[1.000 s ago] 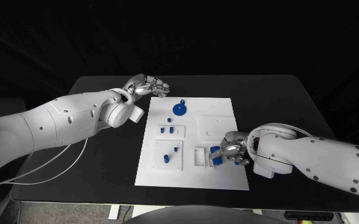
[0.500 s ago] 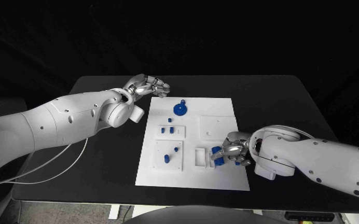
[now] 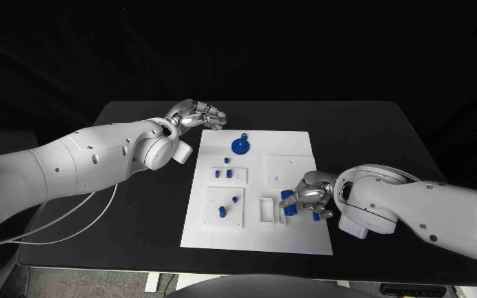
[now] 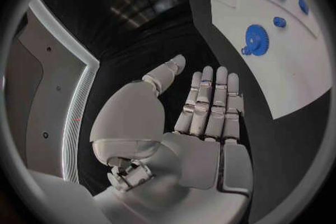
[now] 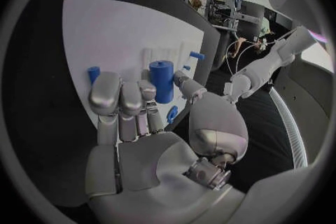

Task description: Assemble the parts on the task board

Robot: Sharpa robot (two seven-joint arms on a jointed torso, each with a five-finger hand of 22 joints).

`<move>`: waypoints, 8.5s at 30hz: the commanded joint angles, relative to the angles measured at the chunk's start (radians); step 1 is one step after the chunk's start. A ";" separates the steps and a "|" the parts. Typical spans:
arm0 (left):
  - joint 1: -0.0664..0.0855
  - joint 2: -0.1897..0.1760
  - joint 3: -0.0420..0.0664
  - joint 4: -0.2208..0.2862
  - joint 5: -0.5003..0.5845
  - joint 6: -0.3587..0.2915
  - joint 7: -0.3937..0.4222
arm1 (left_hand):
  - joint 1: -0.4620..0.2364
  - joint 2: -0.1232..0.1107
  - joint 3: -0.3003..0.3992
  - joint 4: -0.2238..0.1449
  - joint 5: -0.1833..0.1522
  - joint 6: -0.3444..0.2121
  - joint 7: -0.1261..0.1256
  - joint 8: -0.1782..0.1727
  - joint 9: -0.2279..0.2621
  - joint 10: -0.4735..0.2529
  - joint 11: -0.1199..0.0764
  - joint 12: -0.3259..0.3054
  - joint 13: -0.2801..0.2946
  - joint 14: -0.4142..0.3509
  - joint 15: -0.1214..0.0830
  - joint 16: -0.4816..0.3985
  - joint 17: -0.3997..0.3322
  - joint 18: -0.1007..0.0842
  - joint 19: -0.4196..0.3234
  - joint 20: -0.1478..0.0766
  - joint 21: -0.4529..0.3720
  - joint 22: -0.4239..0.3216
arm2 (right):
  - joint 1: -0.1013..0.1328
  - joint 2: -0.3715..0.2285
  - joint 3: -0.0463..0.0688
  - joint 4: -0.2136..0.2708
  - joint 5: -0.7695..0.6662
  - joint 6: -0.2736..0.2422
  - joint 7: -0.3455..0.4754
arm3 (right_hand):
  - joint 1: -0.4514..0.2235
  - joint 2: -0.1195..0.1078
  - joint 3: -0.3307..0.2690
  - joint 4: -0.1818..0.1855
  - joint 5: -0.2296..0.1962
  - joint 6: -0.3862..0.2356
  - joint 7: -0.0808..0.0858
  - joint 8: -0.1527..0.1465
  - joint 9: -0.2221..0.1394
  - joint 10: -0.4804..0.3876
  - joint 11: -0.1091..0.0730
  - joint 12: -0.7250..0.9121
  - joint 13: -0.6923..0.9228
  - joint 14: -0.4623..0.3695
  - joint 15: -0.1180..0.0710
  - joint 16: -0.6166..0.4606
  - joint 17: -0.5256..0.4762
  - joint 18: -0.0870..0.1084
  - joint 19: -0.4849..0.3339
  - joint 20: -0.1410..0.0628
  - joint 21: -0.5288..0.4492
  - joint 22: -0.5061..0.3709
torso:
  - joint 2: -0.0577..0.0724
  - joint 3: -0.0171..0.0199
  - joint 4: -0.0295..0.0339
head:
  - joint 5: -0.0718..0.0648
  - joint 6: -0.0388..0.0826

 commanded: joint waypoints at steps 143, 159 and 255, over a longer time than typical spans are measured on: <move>0.001 -0.005 0.000 0.005 0.005 0.024 -0.003 | -0.017 0.001 -0.009 0.009 -0.004 -0.015 0.001 0.007 -0.006 0.003 0.001 0.002 -0.005 0.004 0.001 -0.011 0.007 0.015 0.006 0.002 -0.009 0.000 | -0.035 0.103 -0.005 -0.055 -0.091 0.097 0.054 | 0.022 0.029 0.019 -0.111 -0.004 0.036 0.000 -0.027 -0.002 0.014 -0.002 -0.017 0.000 0.012 -0.004 -0.059 0.025 0.152 0.003 0.016 0.010 0.006 | 0.002 0.0006 0.0002 | 0.020 -0.011; 0.001 -0.004 0.000 0.004 0.005 0.030 -0.007 | -0.019 0.001 -0.009 0.012 -0.003 -0.017 0.002 0.006 -0.006 0.002 0.001 0.002 -0.006 0.003 0.001 -0.013 0.008 0.015 0.006 0.002 -0.010 0.000 | -0.036 0.099 -0.005 -0.054 -0.090 0.125 0.050 | 0.021 0.017 0.044 -0.107 -0.002 0.039 0.000 -0.028 -0.001 0.017 -0.003 -0.018 0.001 0.014 -0.004 -0.059 0.028 0.152 0.004 0.020 0.014 0.009 | 0.002 0.0008 -0.0013 | 0.022 -0.013; 0.001 -0.022 -0.004 0.008 0.005 0.051 -0.014 | -0.023 0.000 -0.010 0.018 -0.007 -0.019 0.002 0.008 -0.009 0.001 0.002 0.002 -0.008 0.003 0.002 -0.017 0.013 0.015 0.005 0.002 -0.011 0.001 | -0.098 0.018 -0.005 -0.094 -0.552 0.051 -0.028 | 0.039 -0.044 -0.002 -0.119 -0.004 0.052 -0.007 -0.023 0.008 0.032 -0.009 -0.026 -0.001 0.025 -0.010 -0.060 0.038 0.152 0.014 0.021 0.012 0.006 | 0.003 0.0009 0.0007 | -0.016 -0.008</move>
